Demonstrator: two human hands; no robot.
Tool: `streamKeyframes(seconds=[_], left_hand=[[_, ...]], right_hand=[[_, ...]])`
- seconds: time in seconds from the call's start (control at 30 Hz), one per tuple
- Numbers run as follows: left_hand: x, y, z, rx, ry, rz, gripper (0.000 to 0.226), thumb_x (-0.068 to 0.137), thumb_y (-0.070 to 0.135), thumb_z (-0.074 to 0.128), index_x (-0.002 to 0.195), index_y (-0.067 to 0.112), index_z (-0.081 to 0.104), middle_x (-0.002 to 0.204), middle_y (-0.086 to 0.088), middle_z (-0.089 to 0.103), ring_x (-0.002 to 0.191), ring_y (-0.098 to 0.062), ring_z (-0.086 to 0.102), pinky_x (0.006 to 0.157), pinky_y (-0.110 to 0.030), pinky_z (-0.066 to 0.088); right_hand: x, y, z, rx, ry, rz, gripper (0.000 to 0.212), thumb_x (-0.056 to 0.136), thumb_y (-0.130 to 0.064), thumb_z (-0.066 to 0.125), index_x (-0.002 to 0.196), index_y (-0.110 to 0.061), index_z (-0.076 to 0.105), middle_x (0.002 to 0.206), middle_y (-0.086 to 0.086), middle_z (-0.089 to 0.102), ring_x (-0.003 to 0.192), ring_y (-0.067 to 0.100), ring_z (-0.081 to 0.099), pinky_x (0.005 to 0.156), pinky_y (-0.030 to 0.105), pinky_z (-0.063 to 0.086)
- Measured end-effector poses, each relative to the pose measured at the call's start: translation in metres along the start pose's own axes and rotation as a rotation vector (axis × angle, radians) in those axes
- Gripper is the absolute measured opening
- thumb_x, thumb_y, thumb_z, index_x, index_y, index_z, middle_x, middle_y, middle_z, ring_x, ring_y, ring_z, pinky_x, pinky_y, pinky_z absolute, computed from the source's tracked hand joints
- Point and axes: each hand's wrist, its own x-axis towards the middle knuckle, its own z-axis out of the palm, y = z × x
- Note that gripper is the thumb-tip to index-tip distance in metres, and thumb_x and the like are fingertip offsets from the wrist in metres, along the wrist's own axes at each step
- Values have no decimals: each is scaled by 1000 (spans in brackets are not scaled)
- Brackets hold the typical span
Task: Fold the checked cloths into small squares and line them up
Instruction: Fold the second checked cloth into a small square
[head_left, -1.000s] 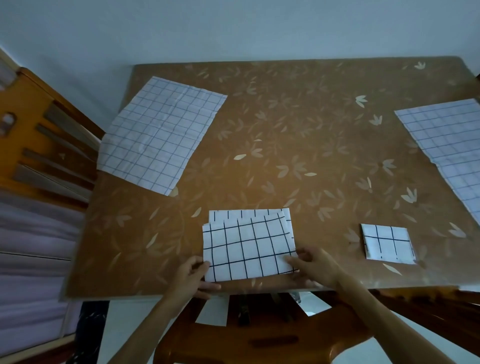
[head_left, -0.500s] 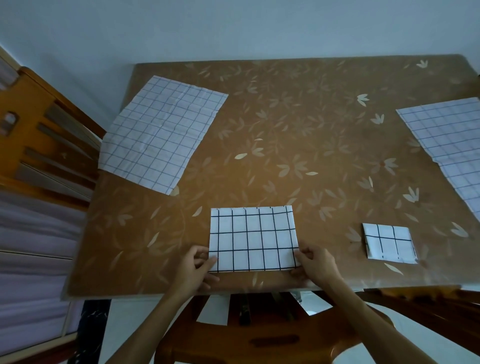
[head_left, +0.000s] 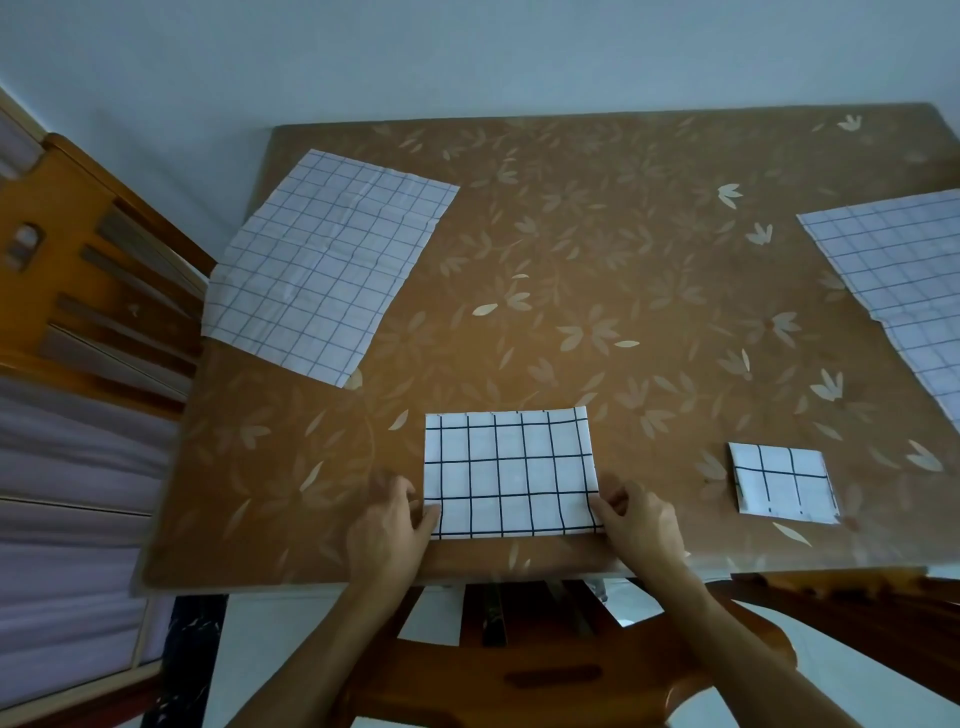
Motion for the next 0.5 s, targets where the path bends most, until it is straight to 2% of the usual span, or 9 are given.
streamKeyframes(seconds=[0.07, 0.13, 0.17, 0.27, 0.33, 0.4, 0.5], left_hand=[[4, 2, 1, 160, 78, 75, 43, 91, 48, 63, 121, 21, 48, 102, 3, 58, 78, -13, 60, 57, -22, 43], [11, 5, 10, 241, 181, 287, 54, 80, 35, 79, 123, 15, 55, 113, -8, 57, 92, -23, 61, 70, -31, 53], [15, 10, 17, 252, 230, 409, 53, 78, 28, 80, 123, 14, 57, 119, -12, 56, 100, -27, 60, 79, -36, 54], [23, 35, 31, 213, 232, 652, 41, 90, 26, 62, 128, 13, 57, 139, -16, 49, 126, -32, 49, 102, -45, 47], [28, 50, 38, 222, 180, 678, 41, 95, 32, 51, 131, 13, 55, 144, -17, 46, 135, -34, 42, 110, -49, 39], [32, 55, 47, 239, 116, 670, 44, 95, 35, 47, 133, 13, 54, 145, -18, 47, 138, -35, 41, 112, -52, 36], [35, 50, 61, 260, 52, 648, 50, 93, 40, 45, 134, 14, 55, 145, -18, 49, 137, -35, 44, 113, -53, 35]], right_hand=[[-2, -2, 2, -28, 29, -4, 26, 90, -42, 61, 88, -16, 61, 77, 0, 64, 77, 23, 62, 62, 30, 45], [-6, -5, 2, -99, 45, 1, 28, 92, -45, 57, 87, -18, 57, 77, 1, 64, 71, 23, 59, 60, 30, 44], [-8, -5, 3, -122, 49, 3, 27, 93, -45, 55, 87, -19, 54, 80, 1, 63, 70, 22, 56, 60, 30, 44], [-13, -11, 10, -150, 147, -52, 24, 95, -39, 52, 96, -15, 50, 94, 5, 56, 77, 20, 52, 65, 30, 42], [-13, -20, 18, -187, 280, -207, 23, 93, -31, 56, 104, -11, 53, 99, 8, 55, 83, 21, 53, 69, 29, 44], [-10, -32, 30, -222, 346, -395, 28, 87, -20, 63, 113, -10, 56, 111, 11, 57, 91, 24, 56, 76, 34, 48], [-1, -53, 52, -295, 254, -591, 44, 82, -17, 65, 125, -11, 58, 140, 14, 52, 124, 31, 54, 96, 41, 49]])
